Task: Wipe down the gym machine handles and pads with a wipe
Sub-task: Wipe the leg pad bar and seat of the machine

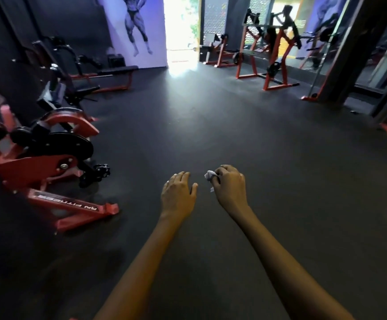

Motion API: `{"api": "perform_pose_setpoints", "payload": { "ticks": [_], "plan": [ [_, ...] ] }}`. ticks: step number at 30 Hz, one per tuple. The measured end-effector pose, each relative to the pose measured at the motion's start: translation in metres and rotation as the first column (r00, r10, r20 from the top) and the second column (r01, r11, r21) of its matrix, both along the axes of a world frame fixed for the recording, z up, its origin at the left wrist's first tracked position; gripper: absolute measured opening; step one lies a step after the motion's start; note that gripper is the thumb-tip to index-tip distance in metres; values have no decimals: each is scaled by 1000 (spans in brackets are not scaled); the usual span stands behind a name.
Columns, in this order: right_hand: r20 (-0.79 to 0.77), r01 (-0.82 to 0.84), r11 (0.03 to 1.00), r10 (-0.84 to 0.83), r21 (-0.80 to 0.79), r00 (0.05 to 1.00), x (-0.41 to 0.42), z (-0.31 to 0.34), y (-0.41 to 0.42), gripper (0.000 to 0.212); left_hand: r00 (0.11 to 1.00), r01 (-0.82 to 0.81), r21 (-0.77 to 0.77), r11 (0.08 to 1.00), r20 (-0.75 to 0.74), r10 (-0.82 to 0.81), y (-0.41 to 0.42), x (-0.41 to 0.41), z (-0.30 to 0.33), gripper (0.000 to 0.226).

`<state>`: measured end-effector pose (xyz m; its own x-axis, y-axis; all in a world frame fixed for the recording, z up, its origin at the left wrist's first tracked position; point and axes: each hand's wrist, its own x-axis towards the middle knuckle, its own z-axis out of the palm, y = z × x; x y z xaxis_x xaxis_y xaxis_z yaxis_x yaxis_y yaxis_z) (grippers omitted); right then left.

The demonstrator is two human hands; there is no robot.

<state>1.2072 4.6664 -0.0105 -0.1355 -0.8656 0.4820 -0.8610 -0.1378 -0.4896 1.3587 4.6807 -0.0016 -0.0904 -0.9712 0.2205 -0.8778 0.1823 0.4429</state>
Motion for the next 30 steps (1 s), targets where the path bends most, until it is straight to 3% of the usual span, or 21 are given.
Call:
{"api": "perform_pose_setpoints", "payload": {
  "ticks": [8, 12, 18, 25, 30],
  "plan": [
    [112, -210, 978, 209, -5, 971, 15, 1, -164, 24, 973, -227, -17, 974, 25, 227, -131, 10, -5, 48],
    [38, -308, 949, 306, 65, 951, 20, 1, -251, 25, 935, -354, -2, 935, 28, 354, -201, 15, -10, 48],
    [85, -475, 866, 468, 156, 880, 41, 23, -378, 26, 864, -502, -7, 865, 36, 501, -311, 24, -3, 48],
    [110, -613, 762, 605, 206, 789, 97, 7, -518, 23, 771, -636, -29, 771, 5, 637, -426, 65, -10, 48],
    [116, -696, 712, 687, 94, 717, 157, -6, -630, 38, 738, -675, -23, 738, 4, 675, -526, 118, -19, 47]
  ]
}}
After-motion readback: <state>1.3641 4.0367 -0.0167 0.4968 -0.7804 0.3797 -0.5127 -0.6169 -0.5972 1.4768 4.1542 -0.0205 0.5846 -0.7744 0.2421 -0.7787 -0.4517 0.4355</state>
